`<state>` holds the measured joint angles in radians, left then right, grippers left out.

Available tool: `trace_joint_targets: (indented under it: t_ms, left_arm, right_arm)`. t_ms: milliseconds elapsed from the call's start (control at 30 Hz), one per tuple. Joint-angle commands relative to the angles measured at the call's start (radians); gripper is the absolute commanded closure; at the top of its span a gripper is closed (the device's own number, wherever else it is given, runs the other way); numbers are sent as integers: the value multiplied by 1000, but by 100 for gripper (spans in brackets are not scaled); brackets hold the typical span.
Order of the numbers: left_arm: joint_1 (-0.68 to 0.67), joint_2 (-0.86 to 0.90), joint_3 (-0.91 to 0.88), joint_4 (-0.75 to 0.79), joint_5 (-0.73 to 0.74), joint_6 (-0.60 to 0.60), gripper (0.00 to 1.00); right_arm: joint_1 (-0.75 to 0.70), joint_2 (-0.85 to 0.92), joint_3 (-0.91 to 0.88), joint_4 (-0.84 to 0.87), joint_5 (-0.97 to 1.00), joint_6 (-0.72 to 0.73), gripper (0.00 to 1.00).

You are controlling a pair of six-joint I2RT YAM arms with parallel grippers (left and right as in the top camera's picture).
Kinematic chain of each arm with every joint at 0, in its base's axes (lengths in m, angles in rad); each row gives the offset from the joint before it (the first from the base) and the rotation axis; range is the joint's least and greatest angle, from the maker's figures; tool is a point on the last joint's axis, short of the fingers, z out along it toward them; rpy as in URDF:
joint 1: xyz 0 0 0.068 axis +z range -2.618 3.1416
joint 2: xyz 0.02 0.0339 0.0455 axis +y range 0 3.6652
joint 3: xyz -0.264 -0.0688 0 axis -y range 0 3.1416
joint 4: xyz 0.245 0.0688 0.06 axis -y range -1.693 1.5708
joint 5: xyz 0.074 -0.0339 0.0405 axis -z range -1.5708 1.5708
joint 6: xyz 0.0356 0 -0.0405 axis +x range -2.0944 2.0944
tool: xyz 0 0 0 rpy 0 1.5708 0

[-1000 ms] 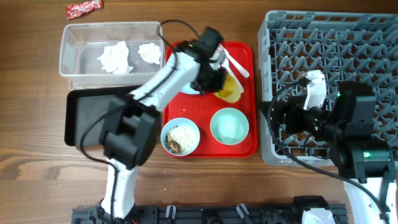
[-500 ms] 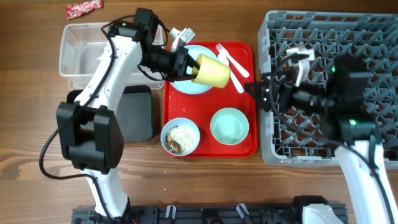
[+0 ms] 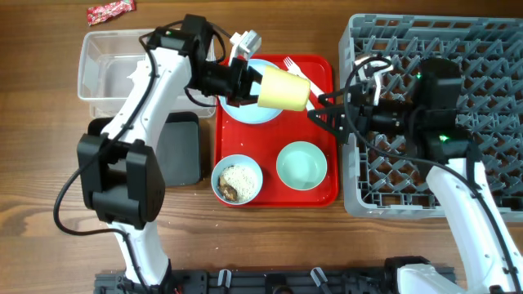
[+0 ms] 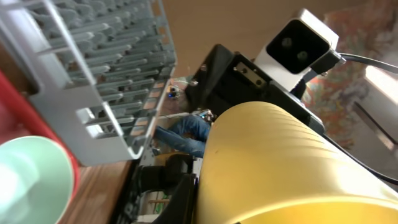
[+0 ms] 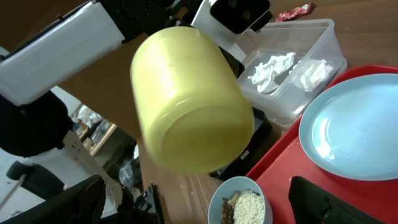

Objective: Sort waste into correct bins and load items into the dishwasher rack
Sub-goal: 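Hand yellow cup from left gripper to right gripper, then place yellow cup into dish rack with right gripper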

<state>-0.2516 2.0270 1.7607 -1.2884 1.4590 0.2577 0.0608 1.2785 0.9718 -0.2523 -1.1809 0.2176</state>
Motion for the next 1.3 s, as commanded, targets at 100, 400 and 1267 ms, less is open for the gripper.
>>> trace_joint_targets:
  t_ms: [100, 400, 1267]
  left_arm:
    - [-52, -11, 6, -3, 63, 27, 96]
    - [-63, -11, 6, -3, 98, 27, 96]
    - [-31, -11, 6, -11, 97, 23, 58]
  right_arm:
    - [19, 9, 17, 107, 36, 75, 7]
    - [60, 18, 17, 168, 36, 98, 18]
    - [-205, 11, 18, 130, 37, 119, 56]
